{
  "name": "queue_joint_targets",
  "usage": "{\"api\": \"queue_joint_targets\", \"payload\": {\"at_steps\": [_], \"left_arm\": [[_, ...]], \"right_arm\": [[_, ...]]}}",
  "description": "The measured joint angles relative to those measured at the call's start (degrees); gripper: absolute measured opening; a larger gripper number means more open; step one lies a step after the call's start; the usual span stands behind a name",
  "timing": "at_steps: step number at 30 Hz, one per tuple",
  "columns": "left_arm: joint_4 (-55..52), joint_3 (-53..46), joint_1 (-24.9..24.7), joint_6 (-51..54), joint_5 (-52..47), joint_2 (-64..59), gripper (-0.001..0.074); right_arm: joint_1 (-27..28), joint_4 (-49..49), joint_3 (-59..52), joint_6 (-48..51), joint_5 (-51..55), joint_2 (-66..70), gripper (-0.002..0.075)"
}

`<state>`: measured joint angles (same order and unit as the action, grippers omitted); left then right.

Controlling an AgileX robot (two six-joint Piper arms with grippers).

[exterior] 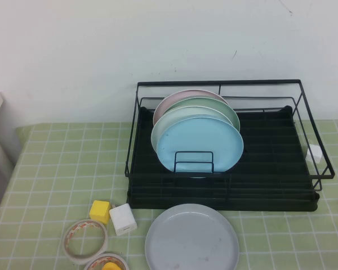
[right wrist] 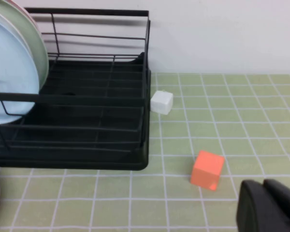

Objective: Place plate on rack

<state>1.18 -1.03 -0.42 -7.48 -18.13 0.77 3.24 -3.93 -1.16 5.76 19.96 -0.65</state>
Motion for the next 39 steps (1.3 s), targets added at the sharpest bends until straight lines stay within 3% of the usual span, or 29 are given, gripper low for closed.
{"api": "queue_joint_targets", "payload": {"at_steps": [7,11,14,17,21,23,30,39], "left_arm": [[2.03,0.00,0.00,0.00,1.49,0.00,-0.0002],[15.24,-0.11,0.00,-0.78,7.54,0.00,-0.0003],[31.75,-0.11,0.00,-3.79,12.08,0.00,-0.0002],[48.61,-0.11,0.00,-5.19,14.76,0.00,-0.0002],[59.35,-0.11,0.00,-5.55,16.98,0.00,-0.0002],[61.21,-0.11,0.00,-5.77,17.53,0.00,-0.0002],[65.16,-0.11,0.00,-6.29,18.45,0.00,-0.0002],[80.49,-0.11,0.00,-6.52,24.86,0.00,-0.0002]], "right_arm": [[0.00,-1.02,0.00,0.00,0.00,0.00,0.0000],[0.00,-5.75,0.00,-0.10,0.27,0.00,0.0000],[0.00,-14.22,0.00,-0.04,0.72,0.00,0.0000],[0.00,-29.43,-0.33,-0.27,1.44,0.00,0.0000],[0.00,-49.69,-0.34,-0.42,1.48,0.00,0.0000],[0.00,-54.10,-0.34,-0.30,0.39,0.00,0.0000],[0.00,-57.48,-0.34,-0.30,-2.17,0.00,0.0000],[0.00,-58.60,-0.34,5.24,-2.29,0.00,0.0000]]}}
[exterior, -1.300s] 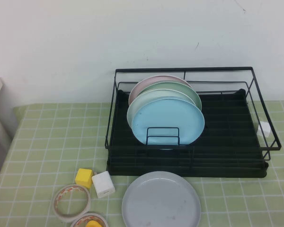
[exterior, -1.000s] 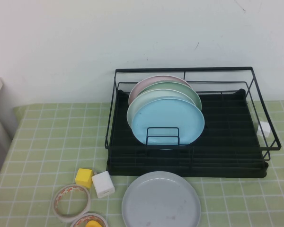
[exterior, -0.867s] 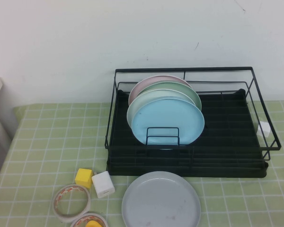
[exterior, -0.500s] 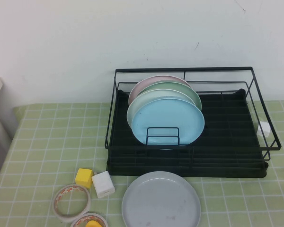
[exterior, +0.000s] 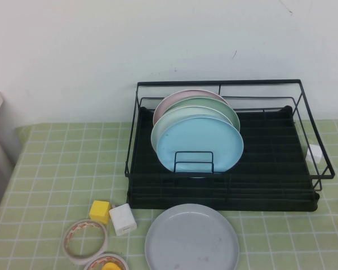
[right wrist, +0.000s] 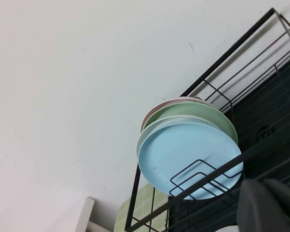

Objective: Place plate on rack

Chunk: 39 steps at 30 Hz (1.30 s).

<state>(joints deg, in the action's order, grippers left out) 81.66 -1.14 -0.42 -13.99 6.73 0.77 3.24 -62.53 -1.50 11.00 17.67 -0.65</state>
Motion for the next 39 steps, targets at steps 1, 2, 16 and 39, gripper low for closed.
{"api": "queue_joint_targets", "payload": {"at_steps": [1,2,16,39], "left_arm": [[0.01,0.00,0.00,0.12,1.01,0.00,-0.0002],[-0.28,0.00,0.00,0.65,1.73,0.00,-0.0002],[-30.51,22.13,-0.09,27.77,-26.51,-17.81,-0.0002],[-53.18,45.78,-18.46,31.52,-42.12,-81.65,0.0008]], "right_arm": [[0.00,-0.41,0.00,0.84,0.00,0.00,0.0000],[0.00,-0.57,0.00,1.37,0.00,0.00,0.0000],[0.00,-8.53,0.00,20.92,-0.09,0.00,0.0000],[0.00,-9.85,0.00,30.29,9.80,0.00,0.0000]]}}
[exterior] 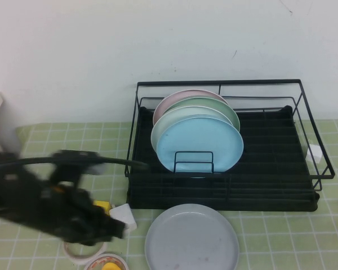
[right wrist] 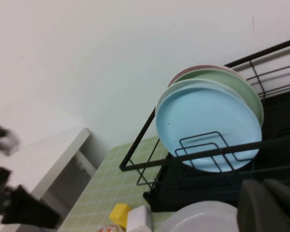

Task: Place plate on rack
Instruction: Pick up the plate from the table

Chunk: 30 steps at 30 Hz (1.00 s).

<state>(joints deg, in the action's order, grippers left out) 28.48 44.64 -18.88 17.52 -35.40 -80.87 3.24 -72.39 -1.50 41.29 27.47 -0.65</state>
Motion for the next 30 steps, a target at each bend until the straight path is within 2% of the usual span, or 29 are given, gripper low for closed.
{"api": "queue_joint_targets", "payload": {"at_steps": [4,6,9,12,19,24,30], "left_arm": [[-6.02,4.34,-6.12,-6.85,0.85,-7.99,0.0106],[-8.35,6.78,-8.40,-10.47,1.60,-12.35,0.0200],[-9.22,9.83,-10.43,-14.17,3.66,-18.50,0.0340],[-9.34,11.82,-10.91,-15.45,5.99,-24.16,0.0405],[-8.69,12.80,-11.27,-17.52,13.95,-33.74,0.0430],[-4.16,12.98,-11.27,-17.52,20.31,-38.38,0.0430],[1.44,13.22,-11.27,-17.52,21.68,-39.88,0.0430]], "right_arm": [[0.00,0.11,0.00,0.00,1.62,0.00,0.0000],[0.00,0.11,0.00,0.00,2.38,0.00,0.0000],[0.00,0.21,0.00,0.00,3.56,0.00,0.0000],[0.00,0.21,0.00,0.00,4.34,0.00,0.0000],[0.00,2.87,0.00,0.00,5.61,0.00,0.0000],[0.00,4.74,0.00,0.00,5.65,0.00,0.0000],[0.00,4.74,0.00,0.00,4.62,0.00,0.0000]]}}
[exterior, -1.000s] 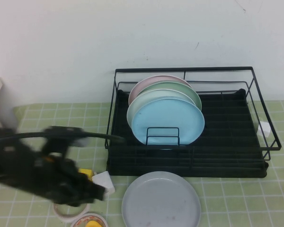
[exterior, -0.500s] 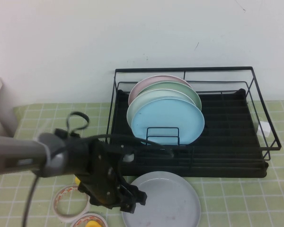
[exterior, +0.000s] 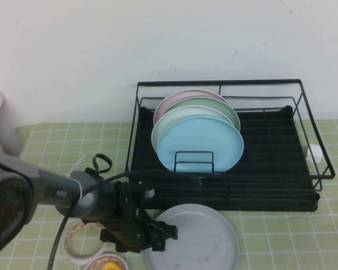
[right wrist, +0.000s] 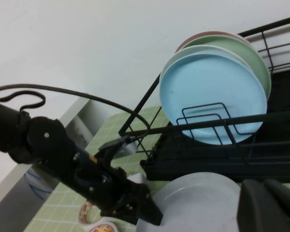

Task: Place plate on rack
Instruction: Pick up the plate from the table

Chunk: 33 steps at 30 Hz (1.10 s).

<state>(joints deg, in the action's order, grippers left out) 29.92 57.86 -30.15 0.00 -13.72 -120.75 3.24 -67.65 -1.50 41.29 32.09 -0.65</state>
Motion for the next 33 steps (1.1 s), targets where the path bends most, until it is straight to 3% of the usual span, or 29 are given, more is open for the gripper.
{"api": "queue_joint_targets", "payload": {"at_steps": [6,8,12,15,26,33], "left_arm": [[0.95,0.14,0.00,0.00,0.00,-0.11,0.0400],[0.95,0.14,0.00,0.00,0.00,-0.10,0.0326],[1.04,0.14,0.10,0.00,-0.10,-0.45,0.0099],[1.30,0.27,0.10,0.80,-1.29,-0.45,0.0033],[3.66,-2.11,-0.02,5.65,-8.83,7.95,0.0004],[16.32,-11.03,-0.02,16.74,-4.31,15.71,0.0004]], "right_arm": [[0.00,0.00,0.00,0.00,-1.27,0.00,0.0000],[0.00,0.00,0.00,0.00,-1.38,0.00,0.0000],[0.00,0.11,0.00,0.00,-1.50,0.00,0.0000],[0.00,0.19,0.00,0.00,-1.50,0.00,0.0000],[0.00,0.19,0.00,0.00,-1.50,0.00,0.0000],[0.00,0.19,0.00,0.00,-1.86,0.00,0.0000]]}}
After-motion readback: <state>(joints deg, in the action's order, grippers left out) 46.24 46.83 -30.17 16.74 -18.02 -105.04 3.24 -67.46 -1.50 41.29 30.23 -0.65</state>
